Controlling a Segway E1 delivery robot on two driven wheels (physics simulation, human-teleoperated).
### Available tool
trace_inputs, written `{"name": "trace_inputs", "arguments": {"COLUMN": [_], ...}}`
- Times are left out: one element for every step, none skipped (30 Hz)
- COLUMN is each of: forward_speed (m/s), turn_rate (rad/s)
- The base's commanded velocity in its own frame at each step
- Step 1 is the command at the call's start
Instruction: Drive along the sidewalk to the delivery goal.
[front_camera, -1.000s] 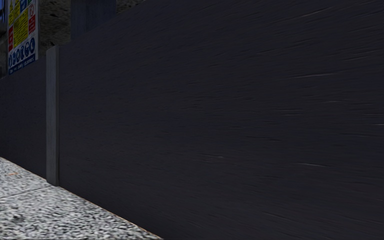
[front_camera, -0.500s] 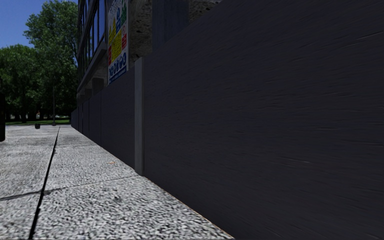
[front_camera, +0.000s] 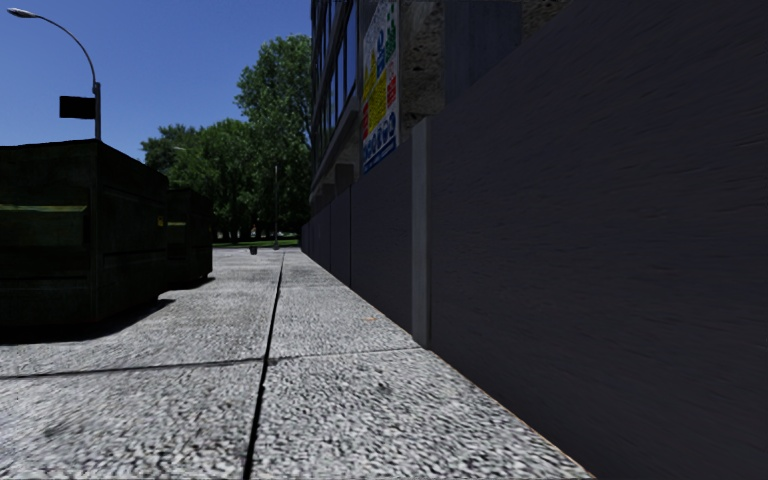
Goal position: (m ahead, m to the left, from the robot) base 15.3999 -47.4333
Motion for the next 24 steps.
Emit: {"name": "trace_inputs", "arguments": {"forward_speed": [0.0,0.0,0.0,0.0,0.0,0.0,0.0,0.0,0.0,0.0,0.0,0.0,0.0,0.0,0.0,0.0,0.67,0.67,1.11,1.28,1.33,1.37,1.38,1.4], "turn_rate": [0.8,0.8,0.8,0.8,0.8,0.8,0.8,0.8,0.8,0.78,0.7,0.68,0.67,0.05,0.0,0.0,0.0,0.0,0.0,0.0,0.0,0.0,0.0,0.0]}}
